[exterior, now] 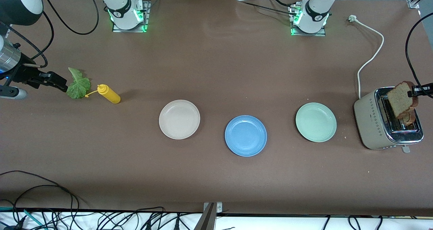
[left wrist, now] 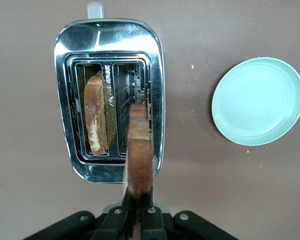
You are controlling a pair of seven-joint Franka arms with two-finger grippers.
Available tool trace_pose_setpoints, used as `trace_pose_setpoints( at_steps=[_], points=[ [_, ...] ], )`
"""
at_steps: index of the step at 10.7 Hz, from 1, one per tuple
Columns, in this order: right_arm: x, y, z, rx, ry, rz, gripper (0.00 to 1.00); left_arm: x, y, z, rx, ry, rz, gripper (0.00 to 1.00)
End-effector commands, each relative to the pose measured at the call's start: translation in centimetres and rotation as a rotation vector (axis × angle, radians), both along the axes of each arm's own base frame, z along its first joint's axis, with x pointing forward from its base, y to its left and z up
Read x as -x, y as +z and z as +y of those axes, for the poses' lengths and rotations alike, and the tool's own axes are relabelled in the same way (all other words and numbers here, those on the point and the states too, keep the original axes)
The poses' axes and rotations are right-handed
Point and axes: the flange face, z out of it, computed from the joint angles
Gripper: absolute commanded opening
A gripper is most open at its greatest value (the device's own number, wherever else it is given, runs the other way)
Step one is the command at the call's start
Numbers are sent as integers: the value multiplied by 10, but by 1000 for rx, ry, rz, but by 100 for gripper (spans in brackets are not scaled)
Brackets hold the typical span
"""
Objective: Make sandwich in blue plate with both arms
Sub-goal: 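Lift the bread slice up out of the toaster with the left gripper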
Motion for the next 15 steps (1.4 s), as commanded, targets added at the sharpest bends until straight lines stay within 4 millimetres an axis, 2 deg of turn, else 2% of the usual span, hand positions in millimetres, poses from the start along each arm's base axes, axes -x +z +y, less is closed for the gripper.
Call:
trace_pose_setpoints(
  at_steps=[1, 5, 9, 10, 13, 15],
  points=[
    [-2, 5, 0, 9, -19, -2, 100, 0, 15, -6, 19, -27, 9, 0],
    [-2, 4, 0, 6, -18, -3, 100, -2, 21, -15, 20, -38, -1, 0],
    [-2, 4, 1, -2, -12, -1, 100, -10, 26, -35, 23, -68, -16, 0],
    [-2, 4, 1, -3, -10, -1, 100, -14, 26, -54, 22, -90, -17, 0],
    [-3, 4, 0, -16, -11, -4, 100, -18, 21, -71, 28, -63, -13, 0],
    [-2, 4, -1, -21, -9, 1, 100, -19, 16, -90, 74, -54, -16, 0]
  ],
)
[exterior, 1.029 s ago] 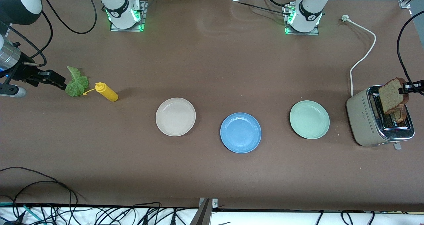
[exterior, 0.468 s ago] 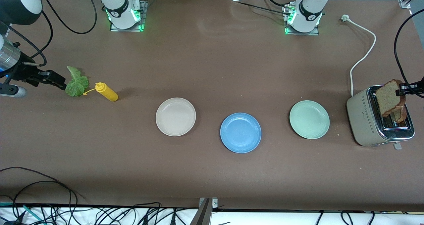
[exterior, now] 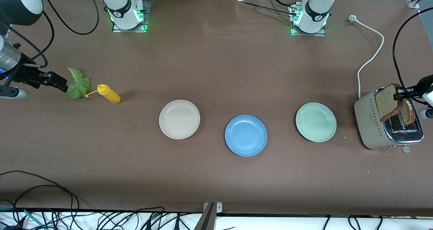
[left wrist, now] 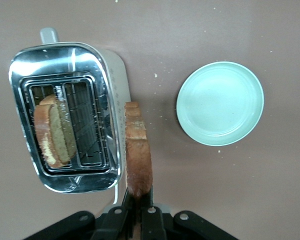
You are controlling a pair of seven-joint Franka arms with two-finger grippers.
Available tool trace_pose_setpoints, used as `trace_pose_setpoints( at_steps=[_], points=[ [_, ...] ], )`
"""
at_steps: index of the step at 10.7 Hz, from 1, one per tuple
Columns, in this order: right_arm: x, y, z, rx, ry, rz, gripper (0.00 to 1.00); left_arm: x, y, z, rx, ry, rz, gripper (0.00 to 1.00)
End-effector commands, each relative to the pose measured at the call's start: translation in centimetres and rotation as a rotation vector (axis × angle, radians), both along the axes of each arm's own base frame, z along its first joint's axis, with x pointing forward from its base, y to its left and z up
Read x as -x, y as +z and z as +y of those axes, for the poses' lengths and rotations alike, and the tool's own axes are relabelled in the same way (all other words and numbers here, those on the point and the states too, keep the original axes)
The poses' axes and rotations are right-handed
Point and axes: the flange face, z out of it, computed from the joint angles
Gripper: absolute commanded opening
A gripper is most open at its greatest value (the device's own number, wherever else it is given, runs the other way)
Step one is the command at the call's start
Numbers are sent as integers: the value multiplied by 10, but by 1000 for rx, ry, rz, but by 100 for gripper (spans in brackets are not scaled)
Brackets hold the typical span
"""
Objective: Make sandwich in blue plate with both arms
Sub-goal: 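Lift the bread slice up out of the toaster with the left gripper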
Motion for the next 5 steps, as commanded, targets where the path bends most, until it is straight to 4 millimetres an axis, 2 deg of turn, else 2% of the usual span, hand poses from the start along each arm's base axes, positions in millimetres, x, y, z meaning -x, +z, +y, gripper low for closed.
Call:
trace_pose_setpoints(
  at_steps=[1, 4, 5],
  points=[
    [0, 7, 0, -17, -1, 3, 100, -3, -5, -28, 93, 38, 2, 0],
    [6, 19, 8, -16, 1, -8, 100, -16, -27, -66, 247, 97, 1, 0],
    [6, 14, 10, -17, 8, 10, 100, -22, -36, -82, 306, 107, 2, 0]
  ],
)
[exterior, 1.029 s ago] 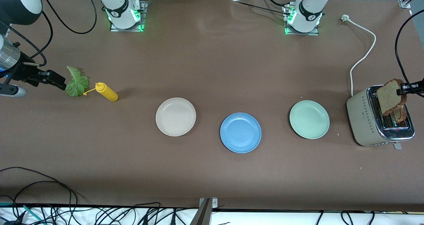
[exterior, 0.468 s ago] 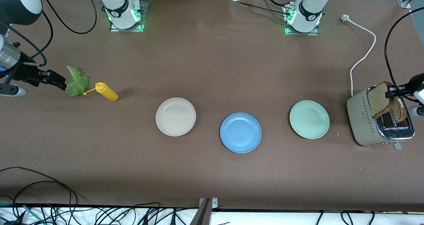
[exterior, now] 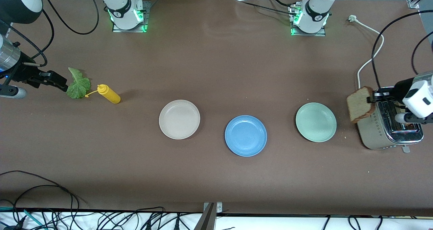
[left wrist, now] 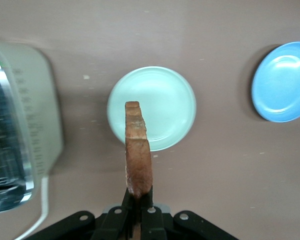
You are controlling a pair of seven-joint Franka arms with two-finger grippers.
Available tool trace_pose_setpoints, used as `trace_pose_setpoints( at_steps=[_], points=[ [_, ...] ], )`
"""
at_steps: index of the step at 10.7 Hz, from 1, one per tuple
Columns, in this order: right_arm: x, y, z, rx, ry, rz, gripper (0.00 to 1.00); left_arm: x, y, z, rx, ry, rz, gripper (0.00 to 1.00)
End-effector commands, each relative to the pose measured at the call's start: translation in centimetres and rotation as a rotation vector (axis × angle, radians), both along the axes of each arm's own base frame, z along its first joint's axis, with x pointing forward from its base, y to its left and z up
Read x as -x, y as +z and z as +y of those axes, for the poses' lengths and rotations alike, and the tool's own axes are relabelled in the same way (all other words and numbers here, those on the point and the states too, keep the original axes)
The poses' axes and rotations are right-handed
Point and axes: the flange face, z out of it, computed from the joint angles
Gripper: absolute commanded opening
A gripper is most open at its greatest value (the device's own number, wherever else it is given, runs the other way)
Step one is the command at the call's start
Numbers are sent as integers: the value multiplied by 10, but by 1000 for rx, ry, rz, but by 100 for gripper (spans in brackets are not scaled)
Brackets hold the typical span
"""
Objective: Make sandwich in blue plate with both arms
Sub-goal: 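Carry the bread slice over the blue plate with the left gripper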
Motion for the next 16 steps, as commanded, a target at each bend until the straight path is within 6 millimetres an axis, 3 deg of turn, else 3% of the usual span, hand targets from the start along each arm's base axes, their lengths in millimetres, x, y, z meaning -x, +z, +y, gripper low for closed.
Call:
trace_pose_setpoints(
  at_steps=[1, 8, 12, 13, 16],
  points=[
    [4, 6, 9, -15, 6, 25, 100, -17, -24, -38, 157, 46, -6, 0],
    [-3, -18, 12, -14, 27, 69, 100, -43, -99, -203, 389, 102, -21, 0],
    [-3, -22, 11, -16, 32, 77, 100, -45, -143, -257, 392, 86, -32, 0],
    [-3, -23, 12, -16, 30, 78, 100, -49, -150, -261, 419, 117, -43, 0],
    [-3, -21, 12, -14, 33, 74, 100, -47, -156, -289, 438, 177, -43, 0]
  ],
)
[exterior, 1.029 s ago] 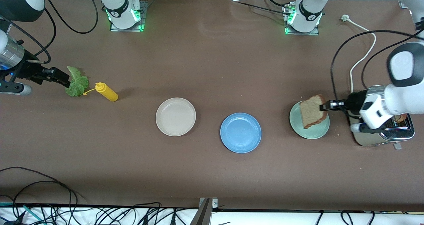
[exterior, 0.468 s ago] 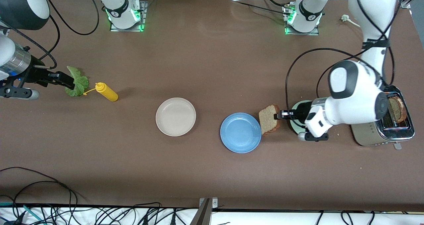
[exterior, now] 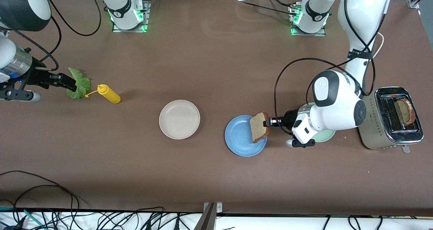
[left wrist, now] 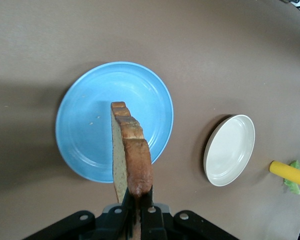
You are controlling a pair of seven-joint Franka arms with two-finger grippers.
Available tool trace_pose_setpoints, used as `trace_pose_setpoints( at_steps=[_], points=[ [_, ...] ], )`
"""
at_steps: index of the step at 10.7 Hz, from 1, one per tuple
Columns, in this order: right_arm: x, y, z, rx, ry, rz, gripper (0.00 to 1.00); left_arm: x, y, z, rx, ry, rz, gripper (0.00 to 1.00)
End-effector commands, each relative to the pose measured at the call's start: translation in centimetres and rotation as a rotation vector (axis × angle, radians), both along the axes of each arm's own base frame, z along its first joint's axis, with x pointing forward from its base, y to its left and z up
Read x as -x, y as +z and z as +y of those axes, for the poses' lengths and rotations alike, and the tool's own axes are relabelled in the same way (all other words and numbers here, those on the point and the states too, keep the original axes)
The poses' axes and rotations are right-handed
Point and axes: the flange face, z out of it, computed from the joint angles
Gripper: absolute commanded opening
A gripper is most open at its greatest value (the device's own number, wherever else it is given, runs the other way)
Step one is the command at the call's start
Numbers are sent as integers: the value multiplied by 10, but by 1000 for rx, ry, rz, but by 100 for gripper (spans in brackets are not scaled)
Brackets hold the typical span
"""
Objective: Make sandwich in blue plate with both arms
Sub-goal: 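Carry the bread slice over the blue plate with the left gripper, then lower the bread flat onto the blue plate and open the left gripper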
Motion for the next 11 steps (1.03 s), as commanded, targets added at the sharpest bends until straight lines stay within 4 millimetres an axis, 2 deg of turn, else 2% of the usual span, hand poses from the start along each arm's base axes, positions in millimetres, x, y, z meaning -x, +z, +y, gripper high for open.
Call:
trace_pose_setpoints(
  at_steps=[1, 5, 8, 11],
  points=[
    [1, 3, 1, -11, 9, 5, 100, -3, 1, -33, 19, 82, 7, 0],
    [1, 4, 3, -12, 15, 5, 100, -9, -13, -64, 15, 94, -10, 0],
    [1, 3, 3, -12, 15, 6, 100, -7, -32, -81, 1, 103, -41, 0],
    [1, 2, 3, -12, 12, 8, 100, -6, -40, -85, -3, 100, -41, 0]
  ],
)
